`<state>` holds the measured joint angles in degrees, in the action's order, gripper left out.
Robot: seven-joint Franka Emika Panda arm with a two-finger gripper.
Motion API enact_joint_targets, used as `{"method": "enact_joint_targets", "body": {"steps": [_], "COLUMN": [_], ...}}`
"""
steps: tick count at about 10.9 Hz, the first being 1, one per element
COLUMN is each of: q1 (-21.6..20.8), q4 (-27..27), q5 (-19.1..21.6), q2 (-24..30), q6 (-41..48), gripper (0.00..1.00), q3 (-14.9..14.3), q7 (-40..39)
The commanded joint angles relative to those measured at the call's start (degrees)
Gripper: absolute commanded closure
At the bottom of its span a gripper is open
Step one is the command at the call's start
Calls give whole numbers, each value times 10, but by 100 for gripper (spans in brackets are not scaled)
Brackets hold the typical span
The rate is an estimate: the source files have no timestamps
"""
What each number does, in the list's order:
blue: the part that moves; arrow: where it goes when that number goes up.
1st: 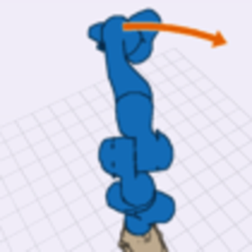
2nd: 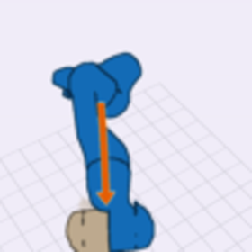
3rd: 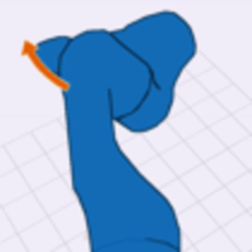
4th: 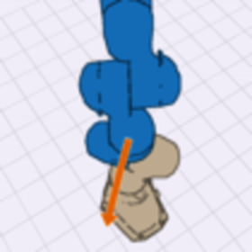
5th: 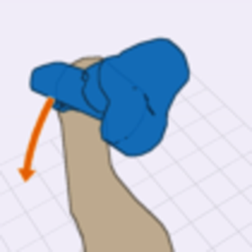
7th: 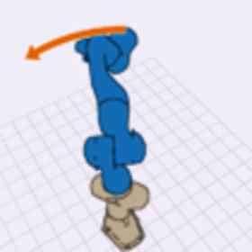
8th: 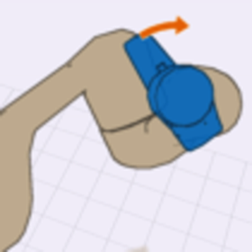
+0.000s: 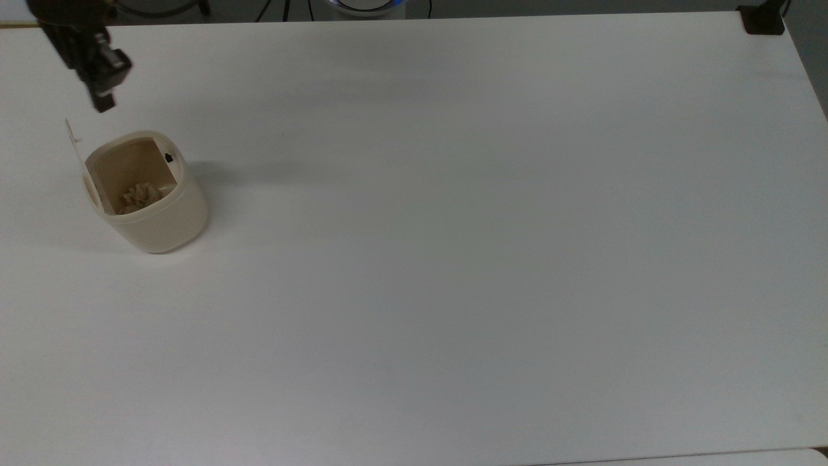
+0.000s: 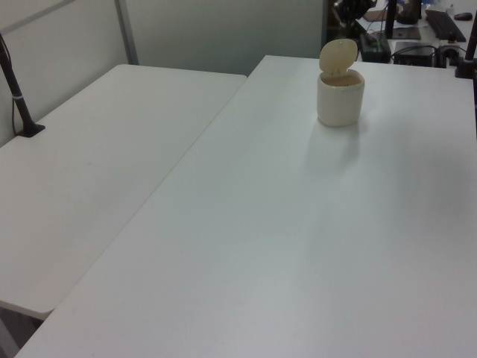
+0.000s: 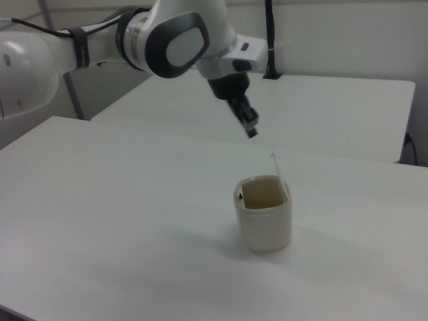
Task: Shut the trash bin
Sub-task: 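Move the gripper toward the raised lid of the cream bin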
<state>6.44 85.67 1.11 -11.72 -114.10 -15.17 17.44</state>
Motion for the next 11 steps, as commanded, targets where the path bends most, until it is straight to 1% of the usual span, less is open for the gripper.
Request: {"method": "enact_joint_targets", "body": {"steps": [1, 2, 3, 4, 5, 8, 9, 10, 11], "q1": [6, 7, 7, 8, 9, 1, -10, -21, -32], "q4": [-6, -5, -7, -8, -8, -1, 8, 9, 18], "q5": [-16, -27, -50, -62, -64, -53, -52, -50, -32], "q2": [-11, -29, -57, -75, -85, -84, -80, -76, -72], "q6": [-100, -129, -144, -160, -168, -158, -138, -98, -69], "gripper": [100, 100, 100, 100, 100, 100, 100, 100, 100], "q3": [-30, -35, -35, -35, -35, -29, -28, -28, -28], "q7": [62, 78, 92, 106, 107, 99, 95, 72, 47]}}
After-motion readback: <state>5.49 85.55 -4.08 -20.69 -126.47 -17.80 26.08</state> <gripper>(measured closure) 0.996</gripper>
